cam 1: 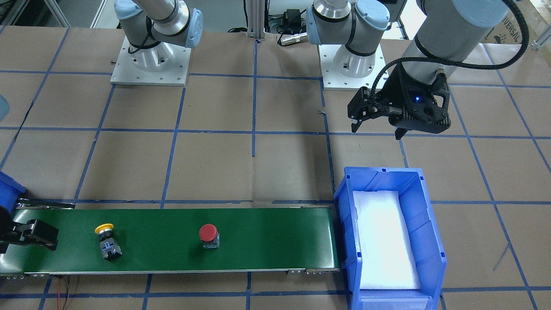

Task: Transport two buttons from left to right
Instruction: 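Lower the right gripper and grasp the yellow button on the belt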

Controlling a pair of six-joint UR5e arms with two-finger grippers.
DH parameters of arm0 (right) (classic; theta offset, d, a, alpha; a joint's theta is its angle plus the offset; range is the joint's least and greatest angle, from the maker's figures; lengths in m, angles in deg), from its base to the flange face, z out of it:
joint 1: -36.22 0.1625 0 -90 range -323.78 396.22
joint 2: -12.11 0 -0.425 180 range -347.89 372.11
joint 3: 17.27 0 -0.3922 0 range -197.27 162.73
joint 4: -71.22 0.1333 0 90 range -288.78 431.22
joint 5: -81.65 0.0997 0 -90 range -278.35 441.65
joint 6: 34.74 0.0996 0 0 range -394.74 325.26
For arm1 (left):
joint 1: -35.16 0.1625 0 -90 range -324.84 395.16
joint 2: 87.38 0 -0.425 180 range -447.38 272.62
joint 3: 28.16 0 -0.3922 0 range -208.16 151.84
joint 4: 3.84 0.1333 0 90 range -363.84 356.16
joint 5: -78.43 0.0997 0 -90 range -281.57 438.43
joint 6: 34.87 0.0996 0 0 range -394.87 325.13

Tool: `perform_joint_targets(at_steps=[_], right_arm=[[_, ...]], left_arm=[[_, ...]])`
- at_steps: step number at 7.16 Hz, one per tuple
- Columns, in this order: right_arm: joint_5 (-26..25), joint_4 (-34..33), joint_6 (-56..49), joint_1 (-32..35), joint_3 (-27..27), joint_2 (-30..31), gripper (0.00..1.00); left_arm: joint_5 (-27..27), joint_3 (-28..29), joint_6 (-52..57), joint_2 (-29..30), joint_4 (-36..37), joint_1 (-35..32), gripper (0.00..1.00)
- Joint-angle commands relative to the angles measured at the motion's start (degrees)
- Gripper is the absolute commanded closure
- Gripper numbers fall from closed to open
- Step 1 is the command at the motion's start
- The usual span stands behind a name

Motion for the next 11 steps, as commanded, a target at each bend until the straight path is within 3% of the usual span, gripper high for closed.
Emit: perform_joint_targets(at_steps=[1,7,8,11], right_arm=[[0.0,-1.0,-0.4,0.1,0.2,0.0,0.02],[0.0,-1.3,-2.7,0.3,1.5,0.0,0.0],[0.1,1.4,-3.7,0.7,3.0,0.3,0.0],[1.1,-2.0,-6.1,0.8,6.0,-0.3,0.0]], left_arm=[[0.0,0.0,-0.1,0.1,0.0,0.0,0.0],[0.0,0.0,-0.2,0.2,0.2,0.0,0.0],[0.0,0.0,-0.2,0.1,0.2,0.0,0.0],[-0.1,0.0,-0.2,0.2,0.2,0.0,0.0]])
